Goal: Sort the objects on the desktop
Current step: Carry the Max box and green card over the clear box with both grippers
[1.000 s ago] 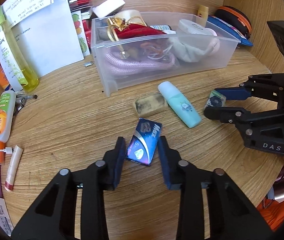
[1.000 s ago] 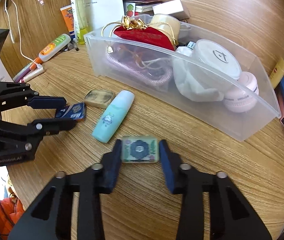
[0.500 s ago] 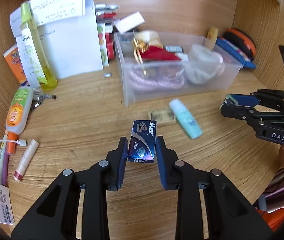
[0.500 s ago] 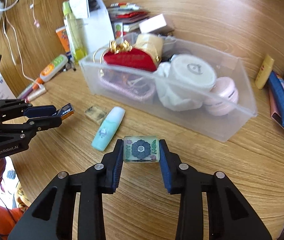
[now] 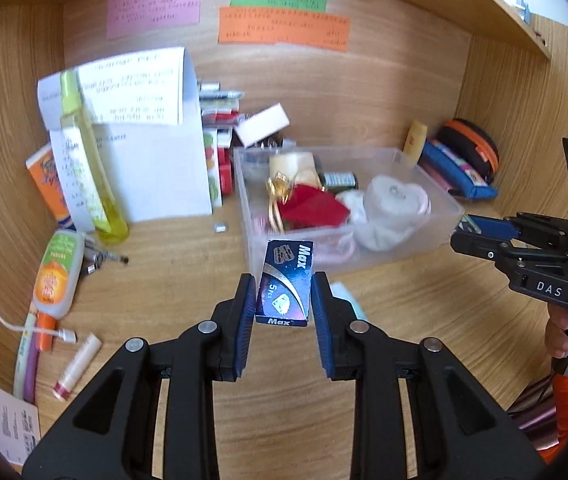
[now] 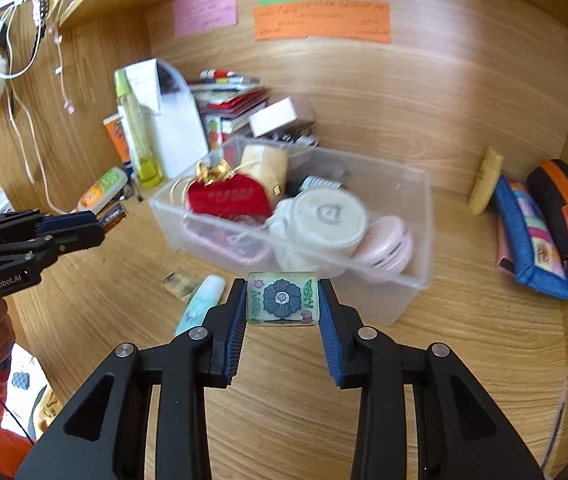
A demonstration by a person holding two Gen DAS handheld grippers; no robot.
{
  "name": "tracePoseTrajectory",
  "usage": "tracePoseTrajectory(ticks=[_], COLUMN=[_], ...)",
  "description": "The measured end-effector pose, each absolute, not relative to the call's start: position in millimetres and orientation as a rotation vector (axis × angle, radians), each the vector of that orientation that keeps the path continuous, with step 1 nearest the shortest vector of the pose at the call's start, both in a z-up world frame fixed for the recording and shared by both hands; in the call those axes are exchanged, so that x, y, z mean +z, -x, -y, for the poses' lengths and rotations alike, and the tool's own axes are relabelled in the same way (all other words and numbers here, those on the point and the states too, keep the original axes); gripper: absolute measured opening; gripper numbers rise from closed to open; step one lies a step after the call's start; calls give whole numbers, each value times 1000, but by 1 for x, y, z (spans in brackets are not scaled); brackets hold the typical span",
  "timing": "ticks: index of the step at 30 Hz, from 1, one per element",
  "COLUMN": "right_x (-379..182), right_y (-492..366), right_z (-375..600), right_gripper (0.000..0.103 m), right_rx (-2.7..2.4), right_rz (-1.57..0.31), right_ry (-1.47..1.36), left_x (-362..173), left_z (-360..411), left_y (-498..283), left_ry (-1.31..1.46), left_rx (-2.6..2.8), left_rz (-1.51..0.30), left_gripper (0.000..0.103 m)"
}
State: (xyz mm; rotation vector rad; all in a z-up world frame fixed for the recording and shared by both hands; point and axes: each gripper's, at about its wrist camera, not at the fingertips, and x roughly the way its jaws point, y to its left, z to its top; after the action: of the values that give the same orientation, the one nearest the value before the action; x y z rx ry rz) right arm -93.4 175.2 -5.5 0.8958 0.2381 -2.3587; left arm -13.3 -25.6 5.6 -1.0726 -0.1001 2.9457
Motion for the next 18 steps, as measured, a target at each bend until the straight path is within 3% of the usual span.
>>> tracePoseTrajectory(ticks=[18], right_x=[16], right_y=[146], right_z=[-205], right_gripper=[31], right_rx=[-2496], right_rz=[-172], right_ry=[-841], left_x=[35], left_z=[17], left_y=[70], left_ry=[970], left_rx=[2963], left_rz=[82], left_gripper=[28])
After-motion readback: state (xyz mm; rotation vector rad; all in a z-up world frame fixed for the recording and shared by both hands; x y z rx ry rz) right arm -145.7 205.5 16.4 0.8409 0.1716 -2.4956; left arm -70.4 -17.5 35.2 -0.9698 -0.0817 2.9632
